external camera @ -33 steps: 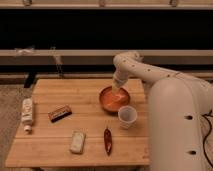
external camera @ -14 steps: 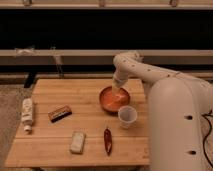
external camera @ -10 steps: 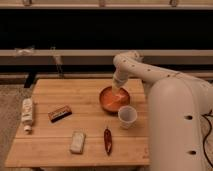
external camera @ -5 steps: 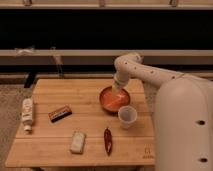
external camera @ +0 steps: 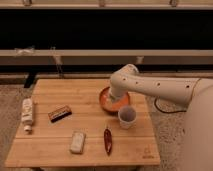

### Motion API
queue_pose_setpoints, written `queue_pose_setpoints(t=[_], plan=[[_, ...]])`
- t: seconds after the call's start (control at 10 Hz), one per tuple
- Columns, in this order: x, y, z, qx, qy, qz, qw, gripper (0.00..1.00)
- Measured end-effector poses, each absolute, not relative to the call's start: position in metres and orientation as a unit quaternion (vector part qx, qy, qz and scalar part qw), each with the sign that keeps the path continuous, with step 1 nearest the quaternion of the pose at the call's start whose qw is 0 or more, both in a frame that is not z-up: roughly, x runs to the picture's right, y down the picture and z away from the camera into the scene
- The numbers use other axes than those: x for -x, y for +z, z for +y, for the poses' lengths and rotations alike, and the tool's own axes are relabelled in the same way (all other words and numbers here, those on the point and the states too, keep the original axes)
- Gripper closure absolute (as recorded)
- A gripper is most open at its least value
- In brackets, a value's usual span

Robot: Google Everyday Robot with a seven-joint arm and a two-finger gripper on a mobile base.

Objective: Drag the pepper across the table

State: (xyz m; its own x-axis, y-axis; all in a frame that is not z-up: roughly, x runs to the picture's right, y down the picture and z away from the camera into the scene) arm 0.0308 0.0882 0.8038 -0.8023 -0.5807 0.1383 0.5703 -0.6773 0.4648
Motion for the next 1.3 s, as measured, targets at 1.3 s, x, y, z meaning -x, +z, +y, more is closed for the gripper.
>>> queue_pose_setpoints(t=[1.3], plan=[[-0.001, 0.812, 0.156, 0.014, -0.915, -0.292, 0.278, 0.20]])
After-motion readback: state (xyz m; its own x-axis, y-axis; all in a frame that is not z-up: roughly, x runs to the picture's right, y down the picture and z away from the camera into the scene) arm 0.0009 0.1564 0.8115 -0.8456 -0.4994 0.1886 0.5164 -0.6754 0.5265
